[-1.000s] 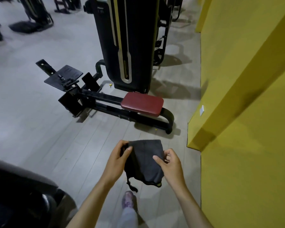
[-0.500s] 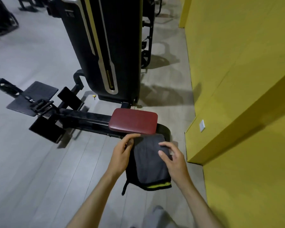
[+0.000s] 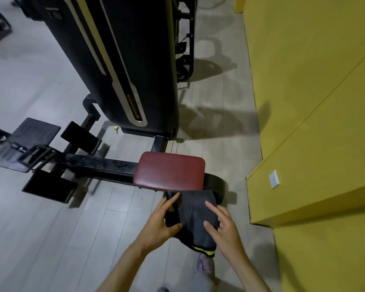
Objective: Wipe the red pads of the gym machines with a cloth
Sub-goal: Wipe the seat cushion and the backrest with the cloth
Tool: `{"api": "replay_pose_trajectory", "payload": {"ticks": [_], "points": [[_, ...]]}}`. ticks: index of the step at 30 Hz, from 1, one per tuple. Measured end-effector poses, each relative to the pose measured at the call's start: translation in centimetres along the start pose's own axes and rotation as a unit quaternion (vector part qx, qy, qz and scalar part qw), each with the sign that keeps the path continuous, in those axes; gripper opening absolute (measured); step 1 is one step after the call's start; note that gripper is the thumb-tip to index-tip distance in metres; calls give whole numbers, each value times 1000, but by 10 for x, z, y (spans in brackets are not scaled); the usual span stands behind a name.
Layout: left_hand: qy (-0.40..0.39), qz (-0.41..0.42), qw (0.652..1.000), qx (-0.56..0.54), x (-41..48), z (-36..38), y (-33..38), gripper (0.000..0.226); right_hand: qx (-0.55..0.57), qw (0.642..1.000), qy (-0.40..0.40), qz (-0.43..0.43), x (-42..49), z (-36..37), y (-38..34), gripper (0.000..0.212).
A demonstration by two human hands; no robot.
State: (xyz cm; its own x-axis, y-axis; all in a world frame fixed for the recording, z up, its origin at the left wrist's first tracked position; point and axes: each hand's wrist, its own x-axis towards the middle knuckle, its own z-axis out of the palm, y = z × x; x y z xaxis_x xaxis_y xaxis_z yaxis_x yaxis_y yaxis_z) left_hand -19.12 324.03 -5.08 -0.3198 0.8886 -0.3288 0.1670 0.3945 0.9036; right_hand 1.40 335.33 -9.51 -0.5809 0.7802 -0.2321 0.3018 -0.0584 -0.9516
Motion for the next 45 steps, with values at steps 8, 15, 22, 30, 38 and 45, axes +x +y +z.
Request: {"api": "replay_pose_trajectory", "payload": {"ticks": [8, 15, 22, 30, 38, 45], "points": [[-25, -15, 997, 66, 96, -22, -81, 98, -147, 988, -15, 43, 77, 38, 50, 69], [-38, 11, 993, 115, 197, -17, -187, 104, -253, 965, 32, 64, 159, 81, 135, 70], [-24, 53, 988, 142, 310, 16, -276, 101, -317, 942, 85, 64, 252, 97, 238, 69], [19, 152, 951, 267, 398, 60, -346, 94, -357, 914, 191, -27, 324, 92, 353, 63], [137, 259, 898, 329, 413, 29, -390, 71, -495, 810, 284, -137, 342, 114, 389, 53], [294, 190, 872, 341, 421, -61, -439, 38, -517, 834, 188, -51, 353, 157, 396, 85]]}}
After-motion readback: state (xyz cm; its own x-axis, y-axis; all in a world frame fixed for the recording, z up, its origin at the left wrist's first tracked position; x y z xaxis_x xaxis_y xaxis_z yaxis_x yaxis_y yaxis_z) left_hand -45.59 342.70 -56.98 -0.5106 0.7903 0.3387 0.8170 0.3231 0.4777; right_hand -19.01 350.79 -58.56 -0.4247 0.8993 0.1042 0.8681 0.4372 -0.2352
